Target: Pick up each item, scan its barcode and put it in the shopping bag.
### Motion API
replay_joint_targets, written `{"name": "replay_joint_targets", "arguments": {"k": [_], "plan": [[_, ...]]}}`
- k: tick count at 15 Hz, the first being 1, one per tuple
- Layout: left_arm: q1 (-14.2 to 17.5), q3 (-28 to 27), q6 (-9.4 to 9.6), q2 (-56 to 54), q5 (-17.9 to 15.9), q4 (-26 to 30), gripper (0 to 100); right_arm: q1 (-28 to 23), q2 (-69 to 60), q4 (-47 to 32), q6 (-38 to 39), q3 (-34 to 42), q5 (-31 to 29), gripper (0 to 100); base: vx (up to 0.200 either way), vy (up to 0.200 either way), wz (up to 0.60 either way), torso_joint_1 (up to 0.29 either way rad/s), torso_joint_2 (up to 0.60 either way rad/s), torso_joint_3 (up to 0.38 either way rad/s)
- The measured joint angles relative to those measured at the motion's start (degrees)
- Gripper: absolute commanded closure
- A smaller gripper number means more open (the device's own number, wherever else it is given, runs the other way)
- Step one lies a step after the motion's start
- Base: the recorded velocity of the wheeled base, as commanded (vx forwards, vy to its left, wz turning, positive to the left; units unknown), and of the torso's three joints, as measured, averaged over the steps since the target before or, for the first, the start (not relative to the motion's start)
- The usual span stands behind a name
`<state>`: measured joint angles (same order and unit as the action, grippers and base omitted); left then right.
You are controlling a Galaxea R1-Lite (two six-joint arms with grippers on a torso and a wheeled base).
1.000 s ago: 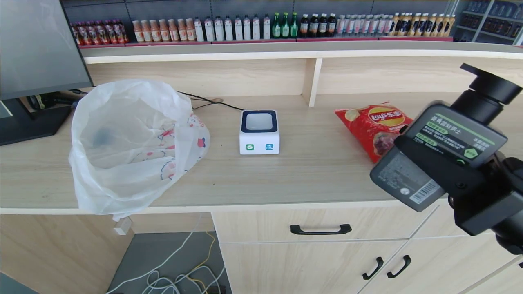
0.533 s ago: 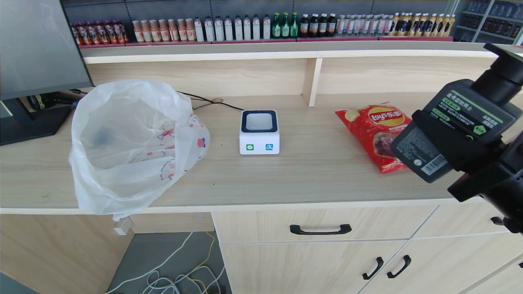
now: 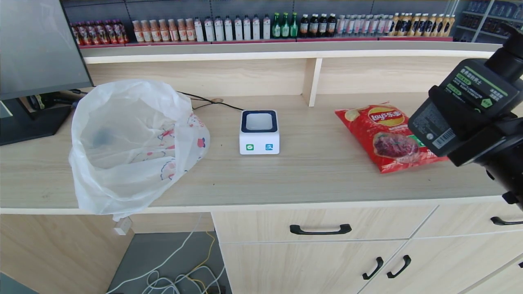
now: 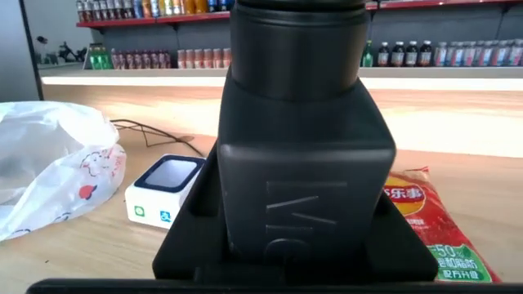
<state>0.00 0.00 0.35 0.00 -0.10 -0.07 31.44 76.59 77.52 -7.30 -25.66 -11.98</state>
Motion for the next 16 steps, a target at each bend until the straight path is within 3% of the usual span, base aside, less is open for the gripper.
{"name": "replay_joint_targets", "arguments": {"k": [6, 16], "plan": [[0.0, 0.0, -0.06, 0.0, 0.0, 0.0, 0, -3.2, 6.7, 3.5, -1.2, -3.8, 0.0, 100, 0.0, 0.0, 0.0, 0.0, 0.0, 0.0], [0.0, 0.0, -0.09, 0.0, 0.0, 0.0, 0, -5.4, 11.0, 4.8, -0.8, -4.0, 1.2, 100, 0.0, 0.2, 0.0, 0.002, 0.0, 0.001]]}}
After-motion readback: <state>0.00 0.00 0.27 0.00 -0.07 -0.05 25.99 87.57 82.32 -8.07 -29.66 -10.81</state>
